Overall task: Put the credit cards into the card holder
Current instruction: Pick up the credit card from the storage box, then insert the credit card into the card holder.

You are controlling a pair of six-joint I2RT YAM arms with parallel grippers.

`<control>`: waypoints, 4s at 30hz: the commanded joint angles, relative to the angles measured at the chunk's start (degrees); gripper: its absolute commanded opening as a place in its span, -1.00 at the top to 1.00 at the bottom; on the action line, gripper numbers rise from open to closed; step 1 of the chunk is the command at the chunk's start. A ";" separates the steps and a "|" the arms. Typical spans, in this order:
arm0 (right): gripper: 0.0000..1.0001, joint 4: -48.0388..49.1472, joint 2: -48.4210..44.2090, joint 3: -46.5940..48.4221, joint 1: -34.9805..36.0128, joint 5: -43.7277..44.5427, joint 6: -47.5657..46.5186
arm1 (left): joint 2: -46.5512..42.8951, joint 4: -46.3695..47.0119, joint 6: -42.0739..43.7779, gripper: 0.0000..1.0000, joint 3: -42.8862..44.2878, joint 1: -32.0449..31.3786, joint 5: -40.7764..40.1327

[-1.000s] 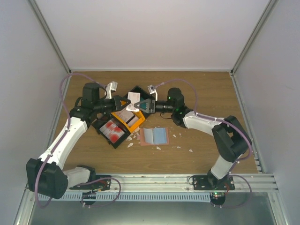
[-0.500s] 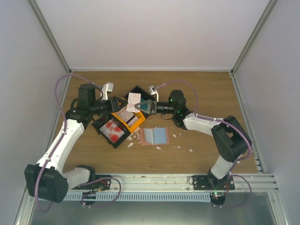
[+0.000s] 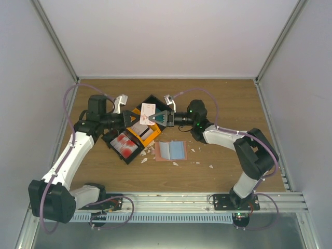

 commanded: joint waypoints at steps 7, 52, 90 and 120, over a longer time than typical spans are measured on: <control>0.99 -5.86 -0.30 1.73 -0.44 1.32 -3.95 | -6.31 4.40 -0.48 0.23 -1.52 0.34 -2.12; 0.98 3.79 -0.84 -0.69 -0.02 -7.79 4.07 | 1.27 14.96 -8.32 0.55 -6.52 0.29 23.69; 0.99 -22.39 -15.20 -12.33 -12.86 0.65 -13.35 | -1.76 1.67 -4.61 1.00 -1.17 4.29 9.20; 0.99 -63.94 -25.49 -18.49 -0.02 45.36 -25.24 | 12.66 34.65 -30.40 1.00 -20.85 -31.74 -25.69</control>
